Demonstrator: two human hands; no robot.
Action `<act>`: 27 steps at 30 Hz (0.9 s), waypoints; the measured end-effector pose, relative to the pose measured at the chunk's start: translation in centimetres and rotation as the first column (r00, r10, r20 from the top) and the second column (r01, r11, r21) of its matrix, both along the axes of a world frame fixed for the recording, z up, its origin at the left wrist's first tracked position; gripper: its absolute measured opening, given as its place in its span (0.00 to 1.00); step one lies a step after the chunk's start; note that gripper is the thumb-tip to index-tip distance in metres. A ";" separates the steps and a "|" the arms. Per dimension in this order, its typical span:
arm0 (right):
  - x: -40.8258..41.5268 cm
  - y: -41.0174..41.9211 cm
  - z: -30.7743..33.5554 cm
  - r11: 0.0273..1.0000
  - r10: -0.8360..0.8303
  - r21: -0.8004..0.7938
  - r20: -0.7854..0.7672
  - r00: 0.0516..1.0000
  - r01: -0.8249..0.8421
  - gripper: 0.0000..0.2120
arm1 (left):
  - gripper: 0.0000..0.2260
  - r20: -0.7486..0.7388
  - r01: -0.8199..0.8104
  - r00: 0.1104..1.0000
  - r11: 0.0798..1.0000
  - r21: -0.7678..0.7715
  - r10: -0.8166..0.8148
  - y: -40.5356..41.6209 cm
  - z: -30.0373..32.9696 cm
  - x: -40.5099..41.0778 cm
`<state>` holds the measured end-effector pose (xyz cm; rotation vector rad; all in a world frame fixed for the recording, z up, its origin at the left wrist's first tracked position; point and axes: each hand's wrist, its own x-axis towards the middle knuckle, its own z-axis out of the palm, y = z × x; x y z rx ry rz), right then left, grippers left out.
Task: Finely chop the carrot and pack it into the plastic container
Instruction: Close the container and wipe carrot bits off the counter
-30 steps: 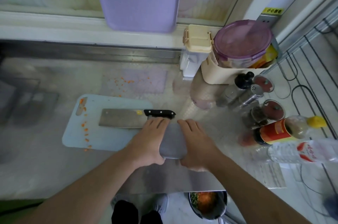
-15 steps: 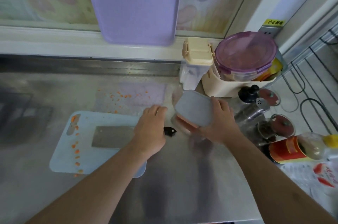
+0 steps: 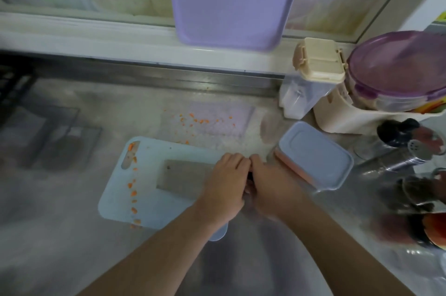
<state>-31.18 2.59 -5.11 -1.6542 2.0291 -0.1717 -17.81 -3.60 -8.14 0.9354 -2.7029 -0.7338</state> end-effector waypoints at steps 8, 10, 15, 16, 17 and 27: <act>-0.2 1.3 2.1 0.957 -0.278 -0.063 0.085 0.957 0.283 0.02 | 0.13 -0.337 -0.229 0.920 0.972 -0.049 0.200 -1.1 2.7 5.2; 0.7 1.5 2.1 0.930 -0.352 -0.066 0.126 0.928 0.361 0.02 | 0.15 -0.257 -0.200 0.952 0.975 -0.096 0.169 -1.1 2.0 6.8; 2.4 1.8 1.9 0.867 -0.484 -0.073 0.116 0.867 0.494 0.05 | 0.22 -0.084 -0.194 0.979 0.969 -0.151 0.183 -1.3 0.1 10.7; 2.7 1.8 1.9 0.856 -0.503 -0.075 0.110 0.857 0.511 0.05 | 0.22 -0.082 -0.275 0.960 0.953 -0.130 0.266 -1.5 0.1 11.3; 2.9 1.8 1.9 0.846 -0.520 -0.075 0.105 0.847 0.529 0.06 | 0.22 -0.081 -0.366 0.930 0.926 -0.092 0.359 -1.8 0.3 11.8; 5.1 1.6 2.3 0.867 -0.491 -0.081 0.020 0.871 0.491 0.03 | 0.35 0.091 -0.300 0.950 0.954 0.001 0.299 -4.0 0.4 12.7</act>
